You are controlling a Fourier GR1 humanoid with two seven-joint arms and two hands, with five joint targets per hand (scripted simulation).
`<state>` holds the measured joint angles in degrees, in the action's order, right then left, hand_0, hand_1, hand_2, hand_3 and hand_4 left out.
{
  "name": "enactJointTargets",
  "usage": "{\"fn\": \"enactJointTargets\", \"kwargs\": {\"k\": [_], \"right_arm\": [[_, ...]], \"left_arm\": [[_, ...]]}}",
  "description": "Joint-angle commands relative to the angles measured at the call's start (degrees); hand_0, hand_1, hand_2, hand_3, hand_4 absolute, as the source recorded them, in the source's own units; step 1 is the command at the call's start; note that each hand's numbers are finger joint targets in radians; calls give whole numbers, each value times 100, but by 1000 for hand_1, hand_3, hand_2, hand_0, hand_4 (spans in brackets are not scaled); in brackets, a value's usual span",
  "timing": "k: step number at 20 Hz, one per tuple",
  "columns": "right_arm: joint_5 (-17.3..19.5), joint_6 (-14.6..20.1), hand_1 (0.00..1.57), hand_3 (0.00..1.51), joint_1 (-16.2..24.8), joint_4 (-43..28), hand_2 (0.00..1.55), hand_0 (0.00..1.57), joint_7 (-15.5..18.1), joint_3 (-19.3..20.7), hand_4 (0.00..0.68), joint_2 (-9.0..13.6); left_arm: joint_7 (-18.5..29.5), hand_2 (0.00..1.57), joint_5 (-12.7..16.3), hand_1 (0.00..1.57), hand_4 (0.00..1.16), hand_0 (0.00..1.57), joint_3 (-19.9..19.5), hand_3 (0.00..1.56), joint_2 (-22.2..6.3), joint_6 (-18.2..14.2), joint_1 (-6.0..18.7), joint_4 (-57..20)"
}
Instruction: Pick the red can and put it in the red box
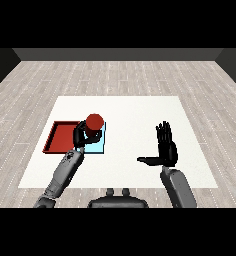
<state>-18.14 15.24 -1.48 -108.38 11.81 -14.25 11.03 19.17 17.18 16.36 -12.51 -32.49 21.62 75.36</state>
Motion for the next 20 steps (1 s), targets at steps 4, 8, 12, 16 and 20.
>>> {"fn": "enactJointTargets", "kwargs": {"k": [4,8,12,16,20], "right_arm": [[-148,-280,0,0,289,532,0,0,319,467,0,81],[-305,-363,0,0,486,270,0,0,248,473,0,80],[-187,-441,0,0,507,771,0,0,589,602,0,54],[-416,-489,0,0,242,764,0,0,262,819,0,179],[-408,-571,0,0,38,1201,0,0,503,840,0,42]], "left_arm": [[-779,1571,-311,1571,1120,1571,-611,1490,-1107,107,380,-312],[-900,1540,-409,1571,1112,1571,-791,1471,-1629,388,110,-1305],[-1161,1559,-814,1571,1059,1571,-664,1493,-1844,503,500,-2606],[-1179,1524,-909,1571,1022,1571,-792,1430,-1995,890,862,-4145],[-1726,849,-1399,940,891,940,-511,673,-1885,720,1369,-5310]]}}
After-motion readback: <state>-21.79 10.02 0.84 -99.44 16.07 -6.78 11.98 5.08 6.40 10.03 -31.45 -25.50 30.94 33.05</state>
